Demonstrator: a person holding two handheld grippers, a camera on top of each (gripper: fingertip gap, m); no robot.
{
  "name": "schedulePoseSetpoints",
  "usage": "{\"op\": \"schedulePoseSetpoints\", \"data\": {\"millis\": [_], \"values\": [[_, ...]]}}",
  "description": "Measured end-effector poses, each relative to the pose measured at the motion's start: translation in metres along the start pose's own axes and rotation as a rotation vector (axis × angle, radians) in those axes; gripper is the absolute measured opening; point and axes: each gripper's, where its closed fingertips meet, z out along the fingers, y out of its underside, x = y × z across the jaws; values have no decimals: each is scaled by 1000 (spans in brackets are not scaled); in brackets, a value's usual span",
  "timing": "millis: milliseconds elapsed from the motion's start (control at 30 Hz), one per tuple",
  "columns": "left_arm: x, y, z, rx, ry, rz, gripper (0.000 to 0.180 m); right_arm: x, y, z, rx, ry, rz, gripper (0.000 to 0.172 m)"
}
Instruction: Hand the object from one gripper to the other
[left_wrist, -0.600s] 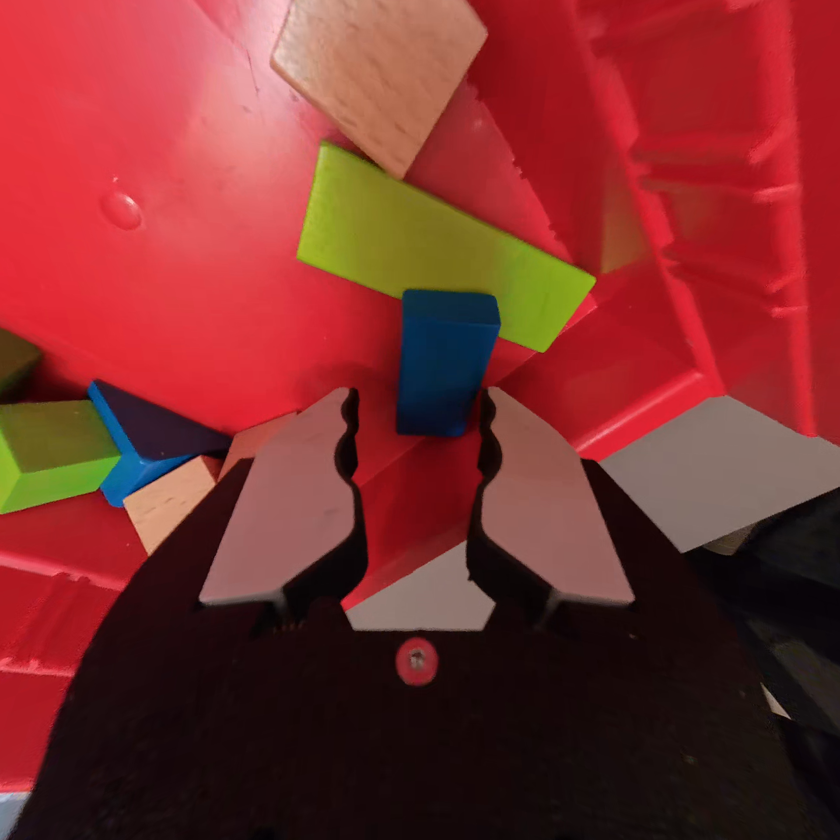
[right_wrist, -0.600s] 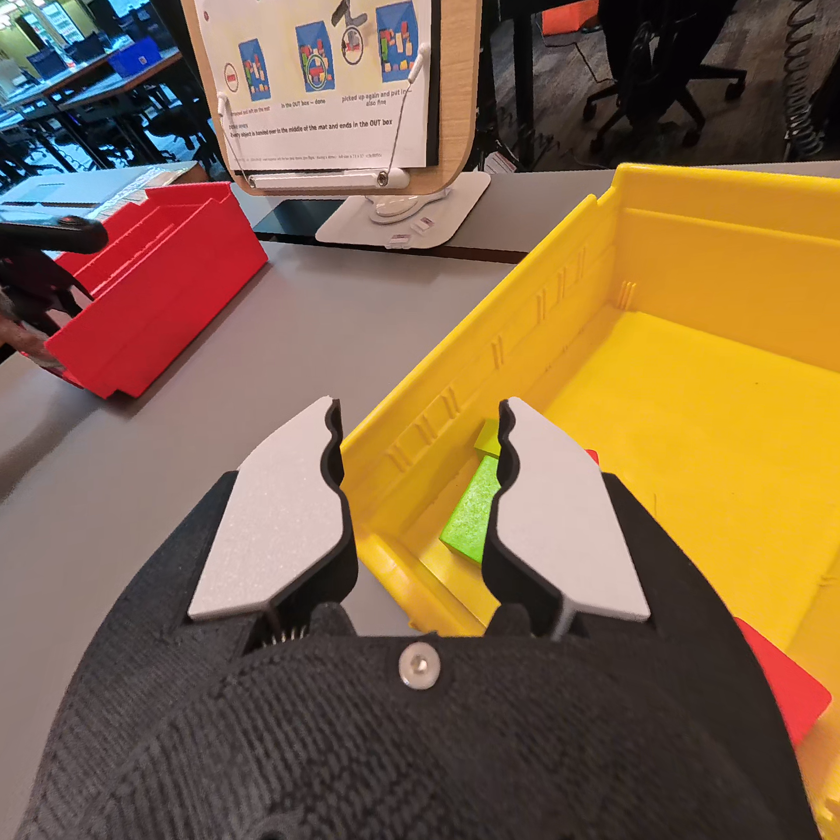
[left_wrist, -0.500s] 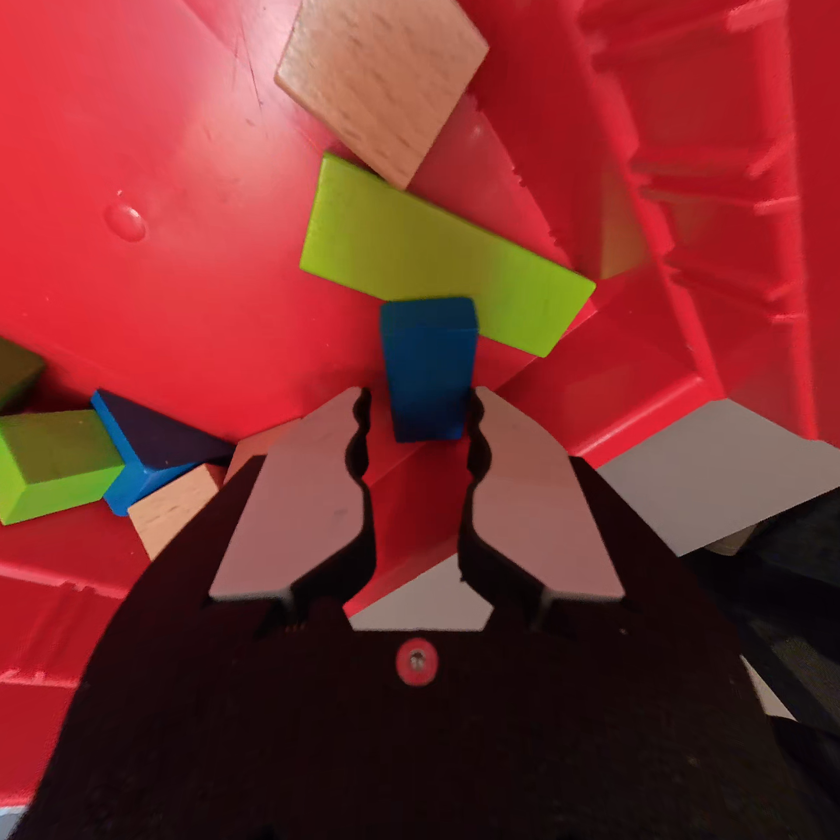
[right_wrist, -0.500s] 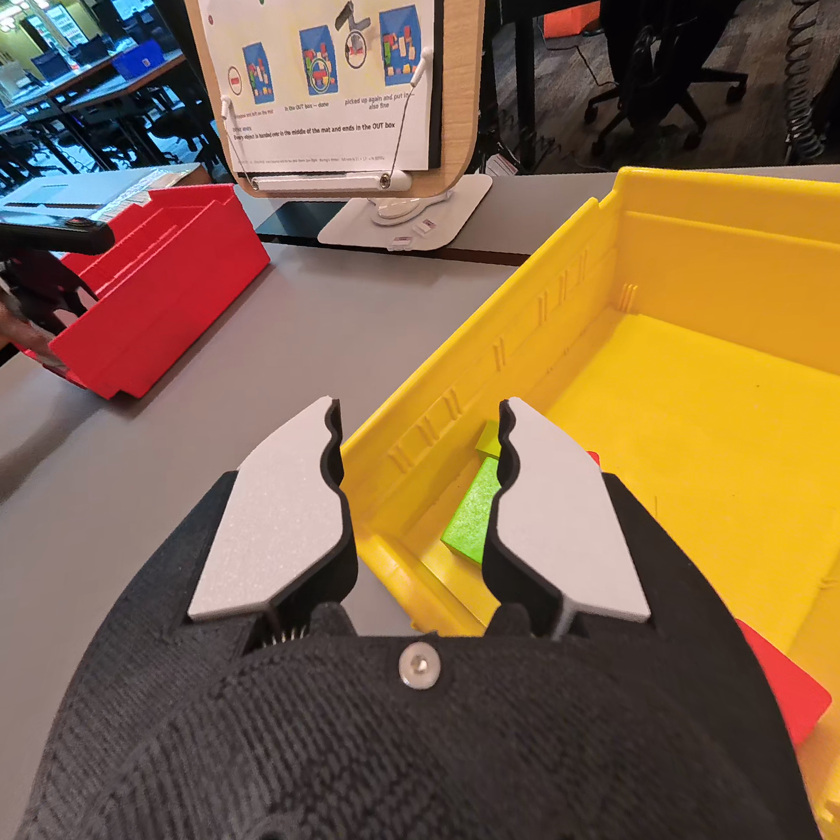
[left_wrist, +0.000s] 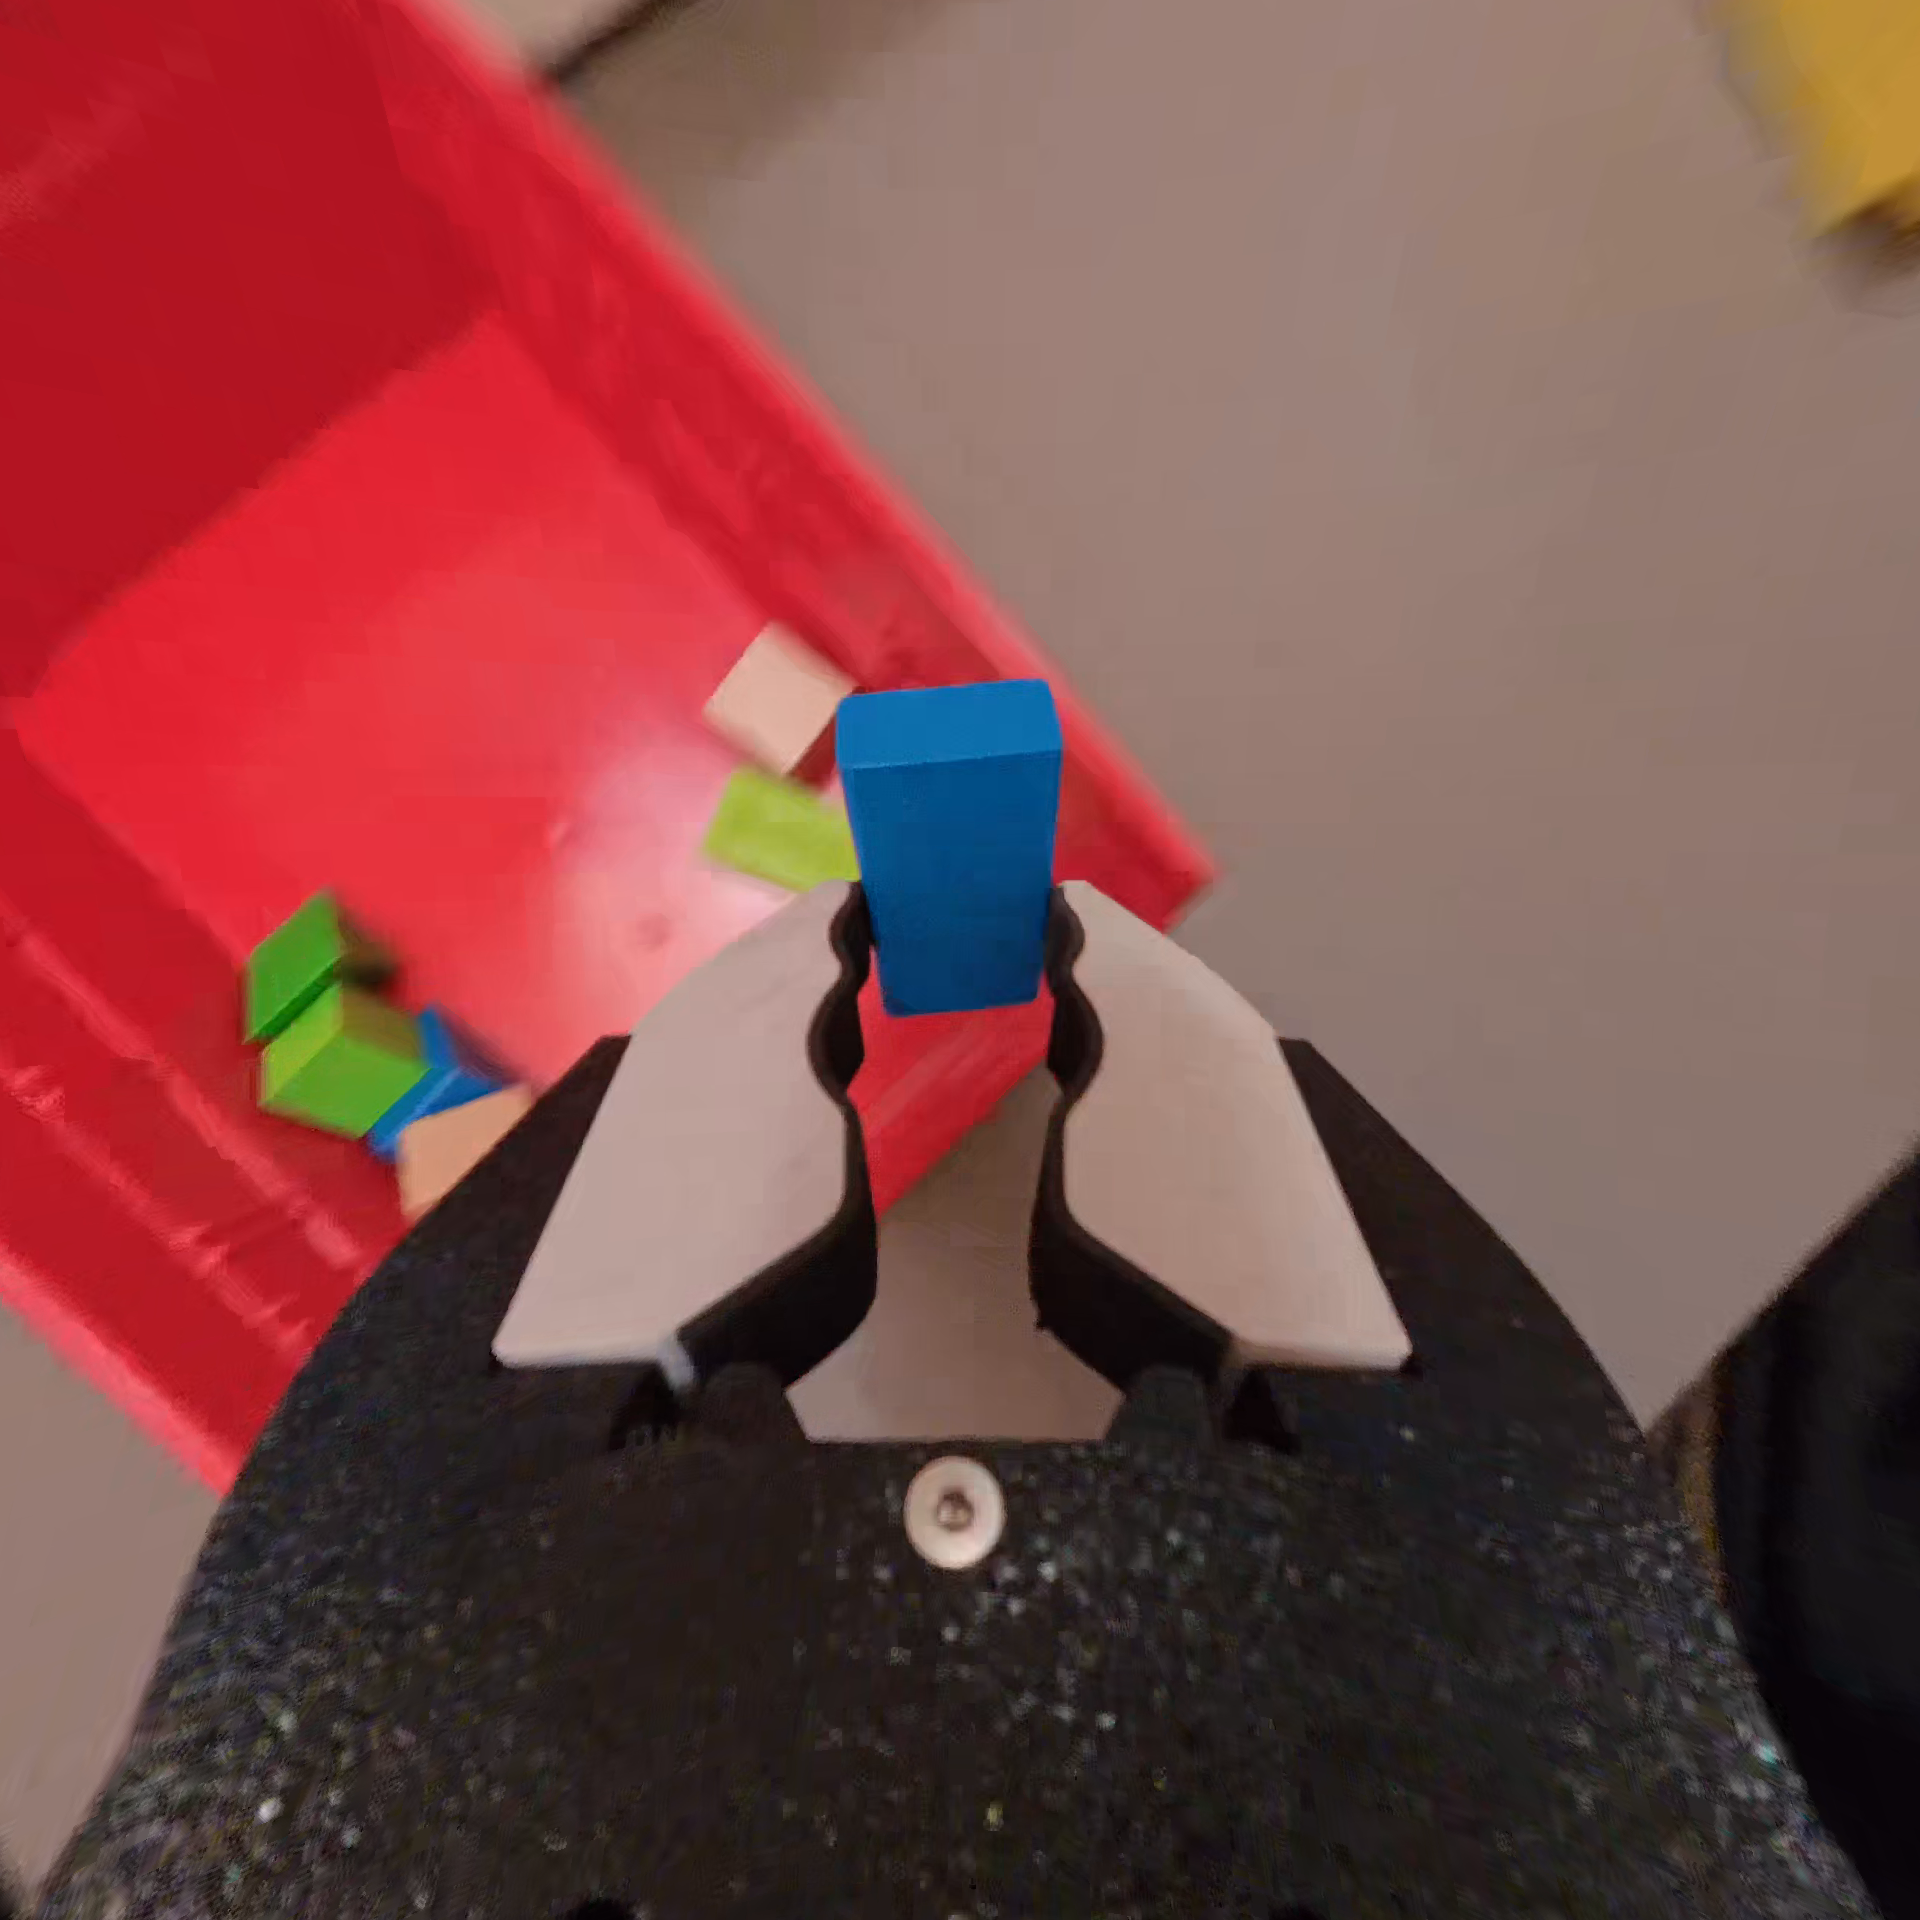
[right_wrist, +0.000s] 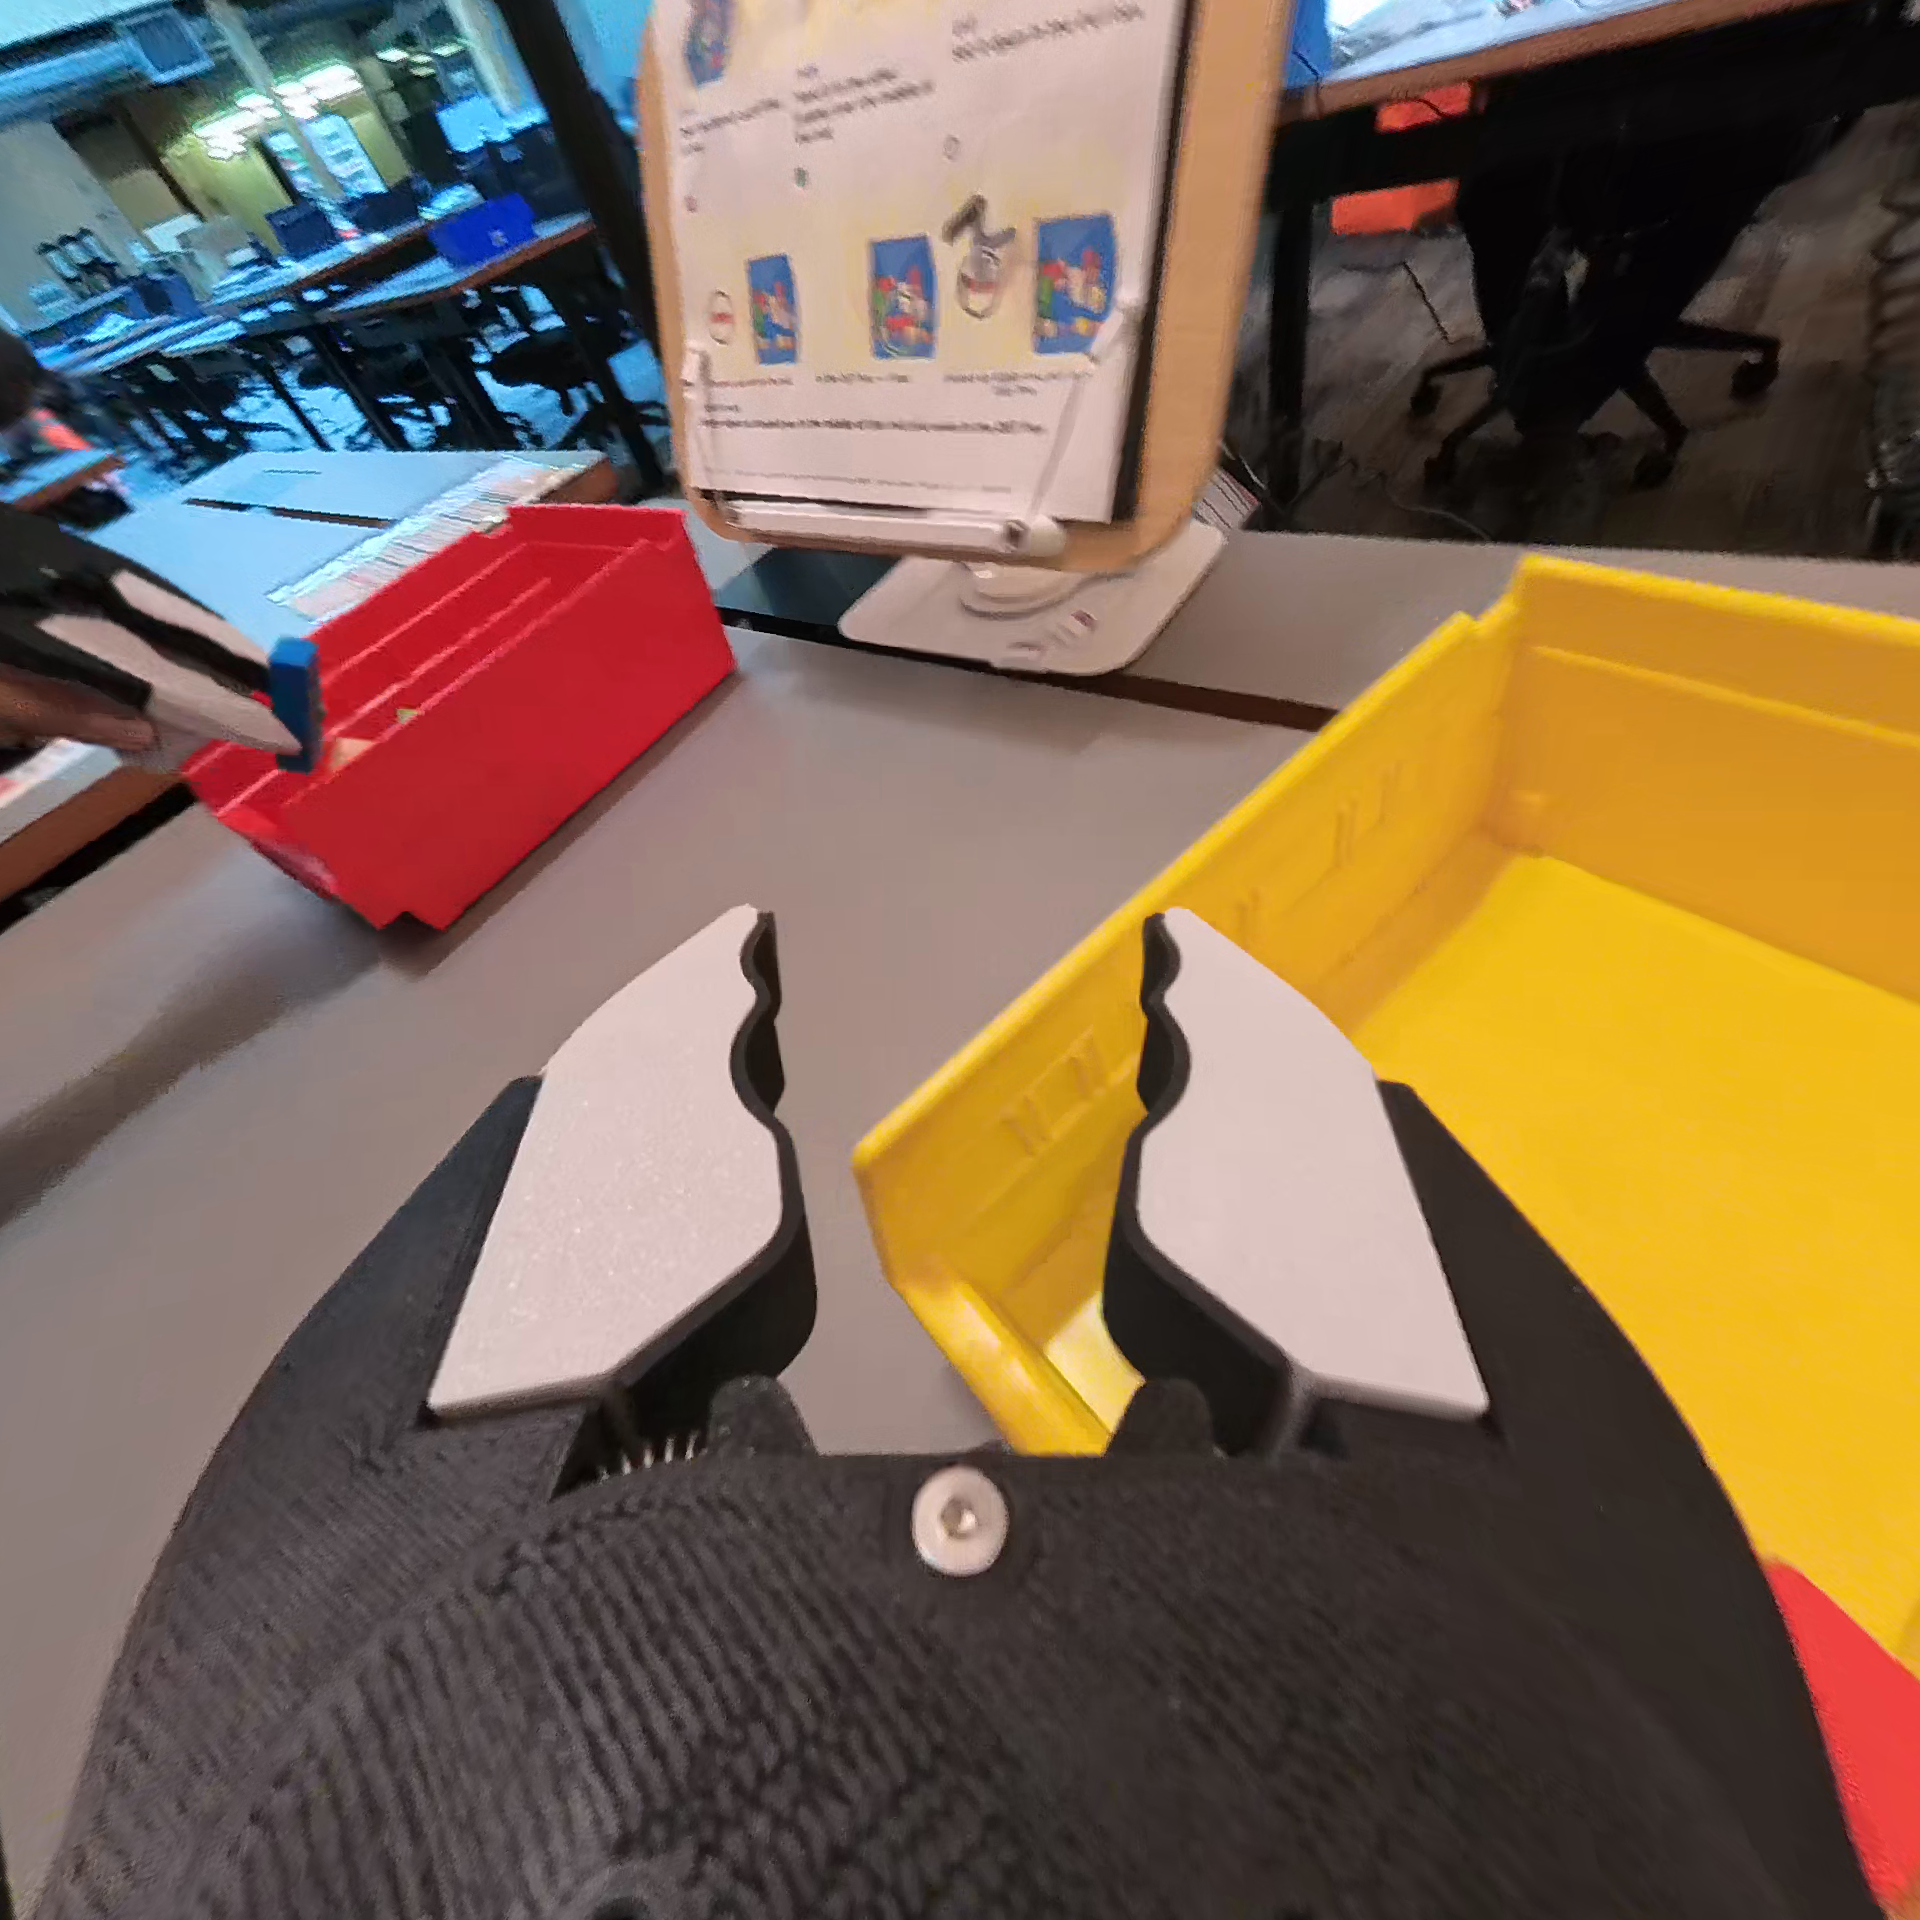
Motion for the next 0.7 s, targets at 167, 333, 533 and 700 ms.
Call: {"op": "schedulePoseSetpoints", "data": {"millis": [167,333,533,700], "values": [[106,-39,-46,339,254,122,31,-85,-25,11,120,-323,-138,76],[196,-54,-46,494,474,238,31,-190,-25,13,194,-720,-213,86],[253,-60,-17,511,628,290,31,-253,-1,6,115,-971,-269,61],[274,-60,-8,487,621,361,32,-259,16,14,41,-974,-314,54]]}}
